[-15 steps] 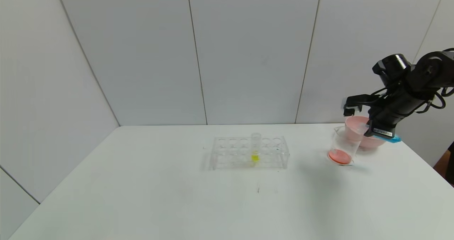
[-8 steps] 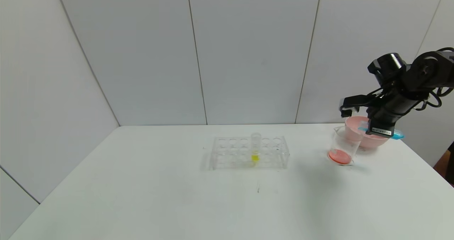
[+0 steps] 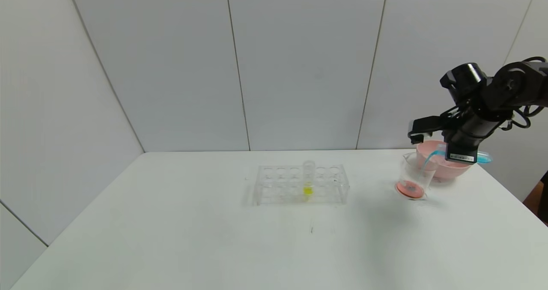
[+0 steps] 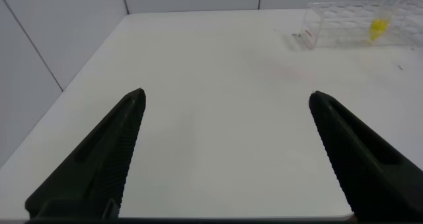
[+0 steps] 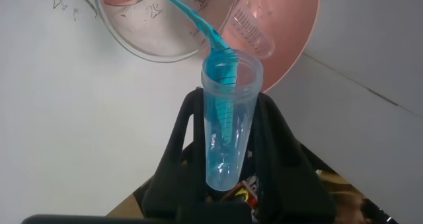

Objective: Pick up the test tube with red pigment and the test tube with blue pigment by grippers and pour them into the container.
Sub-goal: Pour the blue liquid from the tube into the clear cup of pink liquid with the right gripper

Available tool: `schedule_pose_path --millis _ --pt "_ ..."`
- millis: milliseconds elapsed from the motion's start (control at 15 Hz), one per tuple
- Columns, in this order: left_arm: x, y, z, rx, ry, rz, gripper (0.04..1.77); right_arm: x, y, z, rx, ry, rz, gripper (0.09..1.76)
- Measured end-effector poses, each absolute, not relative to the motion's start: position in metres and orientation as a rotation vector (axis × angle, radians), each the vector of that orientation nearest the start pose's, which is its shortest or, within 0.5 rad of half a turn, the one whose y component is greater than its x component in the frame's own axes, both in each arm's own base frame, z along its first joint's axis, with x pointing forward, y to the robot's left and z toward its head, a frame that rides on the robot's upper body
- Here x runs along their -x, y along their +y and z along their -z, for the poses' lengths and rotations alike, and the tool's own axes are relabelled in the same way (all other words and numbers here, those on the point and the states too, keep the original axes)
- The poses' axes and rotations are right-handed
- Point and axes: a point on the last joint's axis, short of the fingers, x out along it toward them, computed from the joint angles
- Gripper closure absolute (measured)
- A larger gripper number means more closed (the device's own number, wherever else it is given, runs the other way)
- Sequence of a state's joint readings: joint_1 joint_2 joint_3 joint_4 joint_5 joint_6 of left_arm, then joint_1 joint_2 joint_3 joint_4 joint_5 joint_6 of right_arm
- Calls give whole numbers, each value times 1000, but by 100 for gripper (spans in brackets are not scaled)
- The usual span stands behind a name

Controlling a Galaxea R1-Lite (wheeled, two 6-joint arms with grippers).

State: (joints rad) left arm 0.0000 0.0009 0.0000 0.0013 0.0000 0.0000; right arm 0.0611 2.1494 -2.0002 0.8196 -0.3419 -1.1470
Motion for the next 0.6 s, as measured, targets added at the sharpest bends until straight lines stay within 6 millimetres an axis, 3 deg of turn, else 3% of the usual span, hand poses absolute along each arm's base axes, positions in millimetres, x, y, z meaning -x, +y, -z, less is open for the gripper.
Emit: schedule_pose_path --millis 600 --pt "23 0 -75 0 2 0 5 -406 30 -214 1361 1030 -322 136"
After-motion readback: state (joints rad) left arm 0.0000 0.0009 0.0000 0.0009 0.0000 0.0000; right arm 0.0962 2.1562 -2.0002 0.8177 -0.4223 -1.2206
